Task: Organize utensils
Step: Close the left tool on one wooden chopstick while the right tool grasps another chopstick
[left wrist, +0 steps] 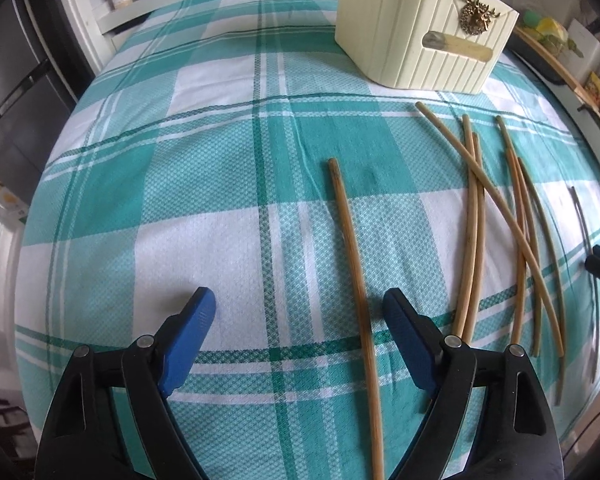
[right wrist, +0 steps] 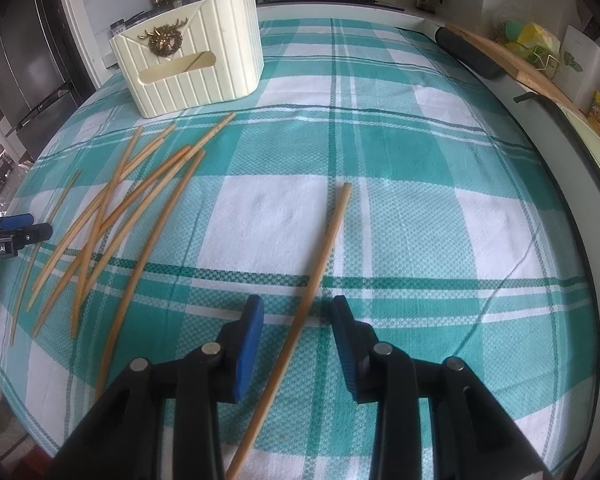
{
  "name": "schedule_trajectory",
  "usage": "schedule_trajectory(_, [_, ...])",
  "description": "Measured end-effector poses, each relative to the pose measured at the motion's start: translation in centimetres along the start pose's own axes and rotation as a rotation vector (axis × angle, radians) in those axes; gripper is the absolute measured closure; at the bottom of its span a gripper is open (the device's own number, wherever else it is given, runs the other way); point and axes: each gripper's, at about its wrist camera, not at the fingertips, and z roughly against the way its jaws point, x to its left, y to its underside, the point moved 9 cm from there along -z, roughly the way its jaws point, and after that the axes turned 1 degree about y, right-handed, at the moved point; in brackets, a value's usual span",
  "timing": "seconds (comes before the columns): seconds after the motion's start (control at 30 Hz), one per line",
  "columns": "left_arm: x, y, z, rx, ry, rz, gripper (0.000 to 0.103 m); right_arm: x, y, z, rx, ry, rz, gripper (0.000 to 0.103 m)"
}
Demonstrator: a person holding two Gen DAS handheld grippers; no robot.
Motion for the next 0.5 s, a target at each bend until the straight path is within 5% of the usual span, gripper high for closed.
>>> schedule_trajectory(0.5, [-0.12, 0.00, -0.17, -0.014, -0.017, -0.004, 0.015, 0.12, -0.61, -0.36, 0.009, 0.035, 0.023, 0.068])
